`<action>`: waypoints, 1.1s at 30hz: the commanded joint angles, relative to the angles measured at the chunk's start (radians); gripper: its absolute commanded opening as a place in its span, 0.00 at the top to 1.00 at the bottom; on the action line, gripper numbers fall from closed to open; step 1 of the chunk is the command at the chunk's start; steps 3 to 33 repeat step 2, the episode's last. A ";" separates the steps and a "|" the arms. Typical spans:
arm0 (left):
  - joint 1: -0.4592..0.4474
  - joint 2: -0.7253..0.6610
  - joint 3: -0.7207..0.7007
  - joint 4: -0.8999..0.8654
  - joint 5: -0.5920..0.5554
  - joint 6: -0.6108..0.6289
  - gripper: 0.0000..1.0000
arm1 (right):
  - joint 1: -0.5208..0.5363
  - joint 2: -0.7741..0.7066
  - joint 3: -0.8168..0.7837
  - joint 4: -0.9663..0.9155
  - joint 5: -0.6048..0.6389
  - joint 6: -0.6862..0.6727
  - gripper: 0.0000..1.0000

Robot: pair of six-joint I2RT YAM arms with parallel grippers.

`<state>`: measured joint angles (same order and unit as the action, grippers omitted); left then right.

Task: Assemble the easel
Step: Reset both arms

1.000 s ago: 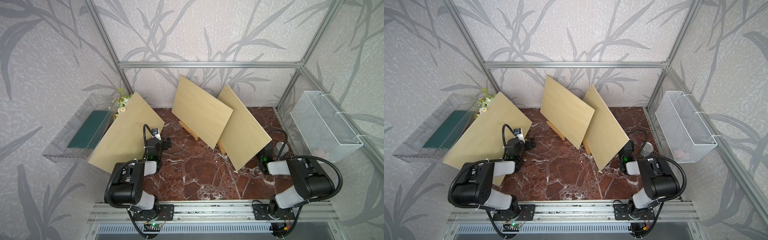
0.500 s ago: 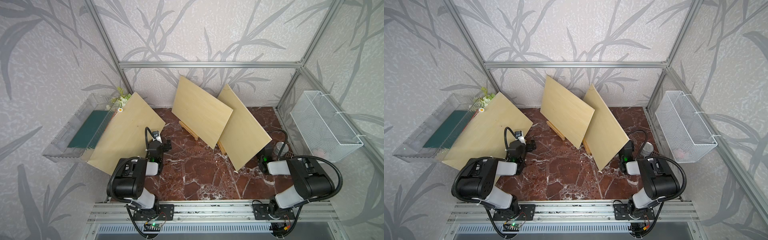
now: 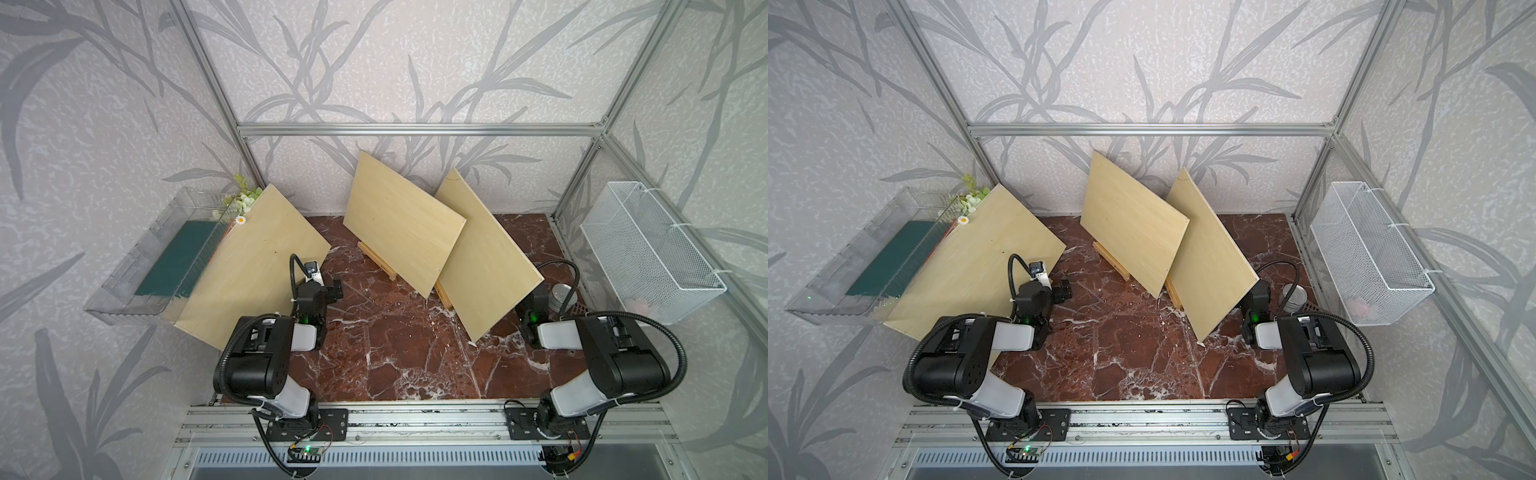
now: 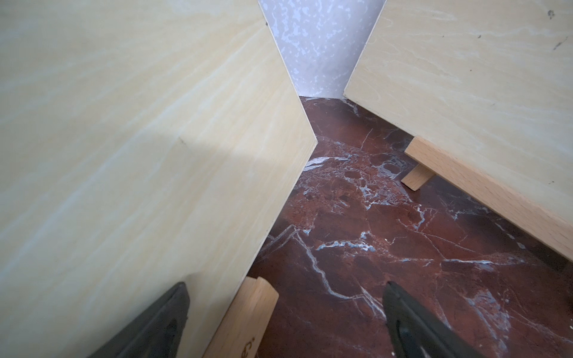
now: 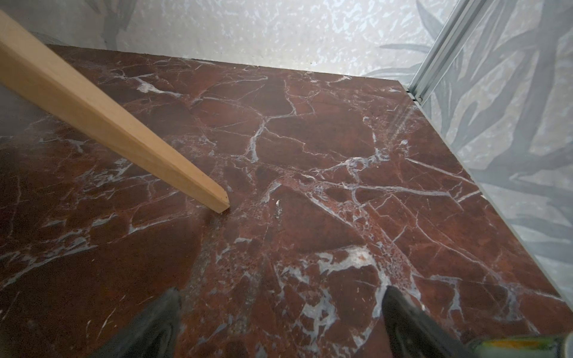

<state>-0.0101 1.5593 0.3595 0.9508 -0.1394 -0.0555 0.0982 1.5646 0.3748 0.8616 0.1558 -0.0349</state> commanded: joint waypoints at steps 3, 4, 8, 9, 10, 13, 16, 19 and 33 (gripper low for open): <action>0.021 0.008 0.014 0.002 -0.075 0.002 0.01 | 0.003 -0.023 0.012 0.016 -0.015 0.001 0.01; 0.021 0.008 0.014 0.002 -0.075 0.002 0.01 | 0.003 -0.023 0.012 0.016 -0.015 0.001 0.01; 0.021 0.008 0.014 0.002 -0.075 0.002 0.01 | 0.003 -0.023 0.012 0.016 -0.015 0.001 0.01; 0.021 0.008 0.014 0.002 -0.075 0.002 0.01 | 0.003 -0.023 0.012 0.016 -0.015 0.001 0.01; 0.021 0.008 0.014 0.002 -0.075 0.002 0.01 | 0.003 -0.023 0.012 0.016 -0.015 0.001 0.01; 0.021 0.008 0.014 0.002 -0.075 0.002 0.01 | 0.003 -0.023 0.012 0.016 -0.015 0.001 0.01; 0.021 0.008 0.014 0.002 -0.075 0.002 0.01 | 0.003 -0.023 0.012 0.016 -0.015 0.001 0.01; 0.021 0.008 0.014 0.002 -0.075 0.002 0.01 | 0.003 -0.023 0.012 0.016 -0.015 0.001 0.01; 0.021 0.008 0.014 0.002 -0.075 0.002 0.01 | 0.003 -0.023 0.012 0.016 -0.015 0.001 0.01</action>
